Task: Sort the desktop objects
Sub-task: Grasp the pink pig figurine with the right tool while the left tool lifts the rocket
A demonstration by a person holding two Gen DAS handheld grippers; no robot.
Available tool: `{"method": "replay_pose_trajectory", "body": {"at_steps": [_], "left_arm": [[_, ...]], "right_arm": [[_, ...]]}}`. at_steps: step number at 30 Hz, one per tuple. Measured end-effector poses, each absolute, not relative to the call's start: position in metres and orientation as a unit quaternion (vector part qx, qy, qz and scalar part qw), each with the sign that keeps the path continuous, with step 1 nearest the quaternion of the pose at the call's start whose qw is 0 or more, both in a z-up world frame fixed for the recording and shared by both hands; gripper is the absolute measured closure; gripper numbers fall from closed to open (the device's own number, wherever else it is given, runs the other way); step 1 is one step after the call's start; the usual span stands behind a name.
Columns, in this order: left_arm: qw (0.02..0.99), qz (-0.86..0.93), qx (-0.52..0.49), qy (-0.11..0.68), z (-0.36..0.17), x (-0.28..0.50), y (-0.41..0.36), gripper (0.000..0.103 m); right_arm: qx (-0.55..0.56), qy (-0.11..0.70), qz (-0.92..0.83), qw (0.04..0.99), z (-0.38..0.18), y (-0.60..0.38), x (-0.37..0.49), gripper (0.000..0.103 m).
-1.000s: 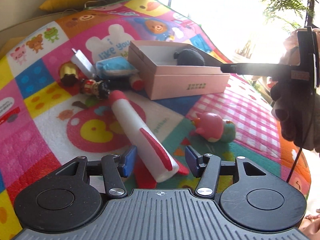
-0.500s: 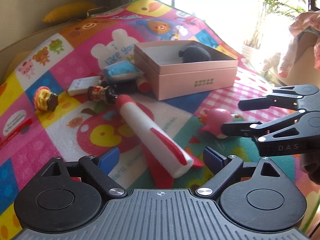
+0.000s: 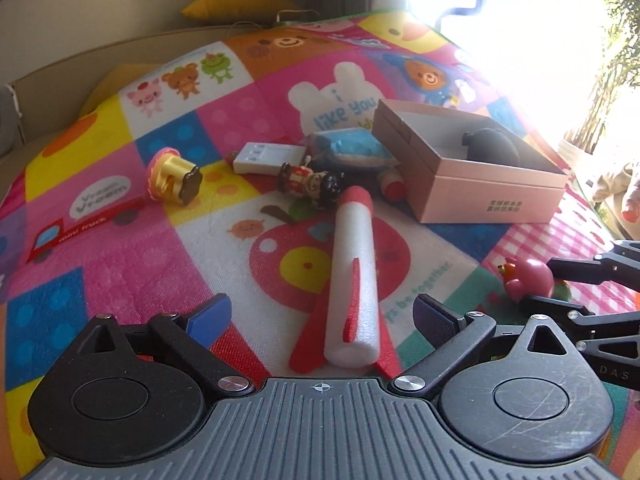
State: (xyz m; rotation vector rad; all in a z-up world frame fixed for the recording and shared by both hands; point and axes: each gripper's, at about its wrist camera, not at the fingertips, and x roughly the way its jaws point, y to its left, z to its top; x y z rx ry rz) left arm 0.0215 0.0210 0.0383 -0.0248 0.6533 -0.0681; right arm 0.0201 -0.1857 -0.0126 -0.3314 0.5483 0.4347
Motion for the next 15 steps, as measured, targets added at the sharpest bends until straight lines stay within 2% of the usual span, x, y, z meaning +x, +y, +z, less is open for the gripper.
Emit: {"method": "replay_pose_trajectory", "body": {"at_steps": [2, 6, 8, 11, 15], "left_arm": [[0.949, -0.042, -0.006, 0.313, 0.042, 0.019, 0.016, 0.002], [0.951, -0.049, -0.005, 0.304, 0.047, 0.018, 0.013, 0.002], [0.951, -0.049, -0.005, 0.305, 0.047, 0.018, 0.013, 0.002], [0.949, -0.047, -0.001, 0.311, 0.045, 0.020, 0.012, 0.002], [0.949, -0.039, 0.009, 0.313, 0.040, 0.024, 0.010, 0.002]], "right_arm": [[-0.117, 0.286, 0.225, 0.924, -0.007, -0.193, 0.023, 0.060], [0.066, 0.369, 0.301, 0.877, 0.002, -0.220, 0.039, 0.061], [0.118, 0.393, 0.316, 0.855, -0.001, -0.229, 0.044, 0.061], [0.125, 0.395, 0.304, 0.858, -0.006, -0.233, 0.041, 0.059], [0.118, 0.356, 0.269, 0.887, 0.000, -0.247, 0.035, 0.047]]}}
